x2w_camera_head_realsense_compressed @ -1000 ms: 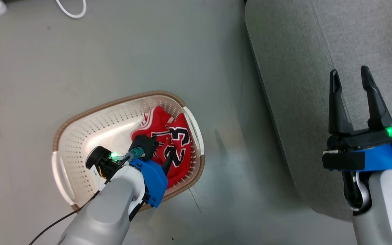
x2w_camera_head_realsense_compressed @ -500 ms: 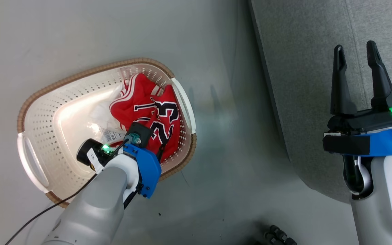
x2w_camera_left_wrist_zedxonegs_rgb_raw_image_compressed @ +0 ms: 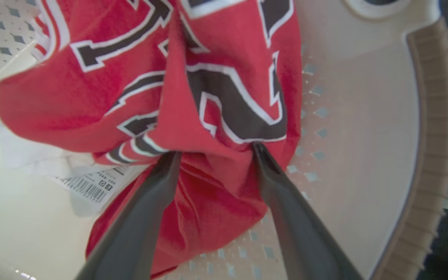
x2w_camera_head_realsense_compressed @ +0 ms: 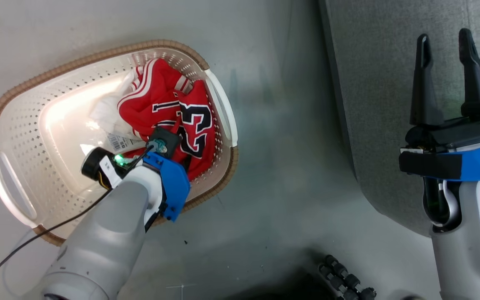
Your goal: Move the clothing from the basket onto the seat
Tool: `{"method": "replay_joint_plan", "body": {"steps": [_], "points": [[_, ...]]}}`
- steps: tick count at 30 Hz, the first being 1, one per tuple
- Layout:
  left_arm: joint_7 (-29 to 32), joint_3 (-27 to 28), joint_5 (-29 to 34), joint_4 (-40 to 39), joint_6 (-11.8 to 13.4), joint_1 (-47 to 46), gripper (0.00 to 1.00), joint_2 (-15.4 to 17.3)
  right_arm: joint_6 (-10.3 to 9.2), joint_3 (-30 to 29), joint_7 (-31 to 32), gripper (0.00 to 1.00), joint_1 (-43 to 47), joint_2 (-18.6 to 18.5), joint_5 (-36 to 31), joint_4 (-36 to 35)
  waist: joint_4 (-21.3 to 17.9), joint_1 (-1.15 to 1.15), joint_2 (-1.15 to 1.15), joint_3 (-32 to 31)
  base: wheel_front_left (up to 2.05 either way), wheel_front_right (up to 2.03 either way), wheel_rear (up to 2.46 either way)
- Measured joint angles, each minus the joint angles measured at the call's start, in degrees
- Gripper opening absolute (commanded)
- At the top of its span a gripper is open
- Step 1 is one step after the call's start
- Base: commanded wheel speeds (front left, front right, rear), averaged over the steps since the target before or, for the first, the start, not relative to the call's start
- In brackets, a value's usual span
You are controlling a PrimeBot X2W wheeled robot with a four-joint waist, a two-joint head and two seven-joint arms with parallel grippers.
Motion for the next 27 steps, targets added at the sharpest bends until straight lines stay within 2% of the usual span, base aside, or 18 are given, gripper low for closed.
{"method": "replay_joint_plan", "body": {"steps": [15, 16, 17, 18, 19, 27], "points": [[-0.69, -3.76, -1.93, -2.54, -0.52, -3.89, 1.0, 0.01, 0.0, 0.22, 0.0, 1.0, -1.69, 0.13, 0.4, -0.77, -0.41, 0.0, 0.0, 5.5, 0.0, 0.0, 0.0], [-0.7, -4.2, -2.11, -2.71, -0.53, -3.89, 0.91, 0.0, 0.0, 0.19, 0.0, 1.0, -1.7, 0.12, 0.4, -0.79, -0.37, 0.0, 0.0, 5.55, 0.0, 0.0, 0.0], [-0.77, -4.55, -2.53, -2.83, -0.53, -3.89, 0.49, 0.01, 0.0, 0.16, 0.0, 1.0, -1.7, 0.11, 0.4, -0.81, -0.32, 0.0, 0.0, 5.59, 0.0, 0.0, 0.0], [-0.78, -4.8, -2.88, -2.96, -0.54, -3.91, 0.04, 0.01, 0.0, 0.13, 0.0, 1.0, -1.7, 0.08, 0.4, -0.81, -0.27, 0.0, 0.0, 5.61, 0.0, 0.0, 0.0], [-0.78, -5.05, -3.18, -3.08, -0.58, -3.92, 0.0, 0.01, 0.0, 0.1, 0.0, 1.0, -1.7, 0.08, 0.4, -0.81, -0.22, 0.0, 0.0, 5.62, 0.0, 0.0, 0.0], [-0.62, -9.18, -6.12, -4.8, -0.59, -3.91, 0.0, 0.03, 0.0, -0.23, 0.0, 1.0, -1.9, -0.2, 0.4, -0.47, 0.37, -0.01, 0.0, 4.99, 0.0, 0.0, 0.0]]}}
